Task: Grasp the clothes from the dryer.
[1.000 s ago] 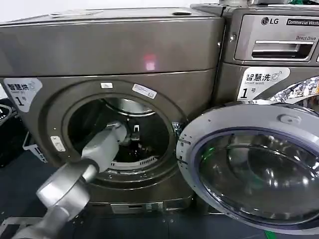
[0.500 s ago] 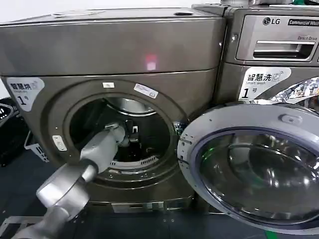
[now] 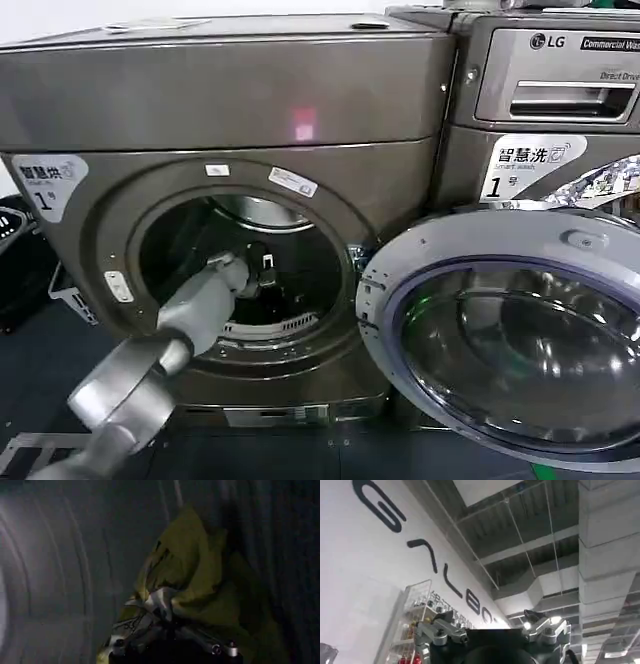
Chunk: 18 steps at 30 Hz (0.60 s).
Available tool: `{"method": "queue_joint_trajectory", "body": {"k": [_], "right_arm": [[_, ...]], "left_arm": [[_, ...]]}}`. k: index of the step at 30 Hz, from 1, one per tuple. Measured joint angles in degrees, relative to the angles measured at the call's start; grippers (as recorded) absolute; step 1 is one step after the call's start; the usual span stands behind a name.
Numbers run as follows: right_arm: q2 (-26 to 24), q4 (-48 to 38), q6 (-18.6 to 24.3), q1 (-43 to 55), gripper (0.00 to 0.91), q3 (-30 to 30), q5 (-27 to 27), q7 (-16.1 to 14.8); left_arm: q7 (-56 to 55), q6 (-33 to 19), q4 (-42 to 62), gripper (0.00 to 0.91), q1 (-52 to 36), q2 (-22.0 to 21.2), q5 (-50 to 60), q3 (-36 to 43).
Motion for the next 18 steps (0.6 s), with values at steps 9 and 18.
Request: {"method": "queue_joint_trajectory", "body": {"k": [9,18], "right_arm": [[-0.1,0.0,-0.2,-0.2,0.907,0.0,-0.2,-0.3],[-0.3,0.4,-0.3,-0.5,0.907,0.5,-0.5,-0.6]], "left_arm": [[-15.9,4.4,-12.3,0.000,7.7,1.1,-2.6,-13.1],[-29.4,4.8,-27.8,0.000,17.8,-0.7,-10.4,-26.3]]}}
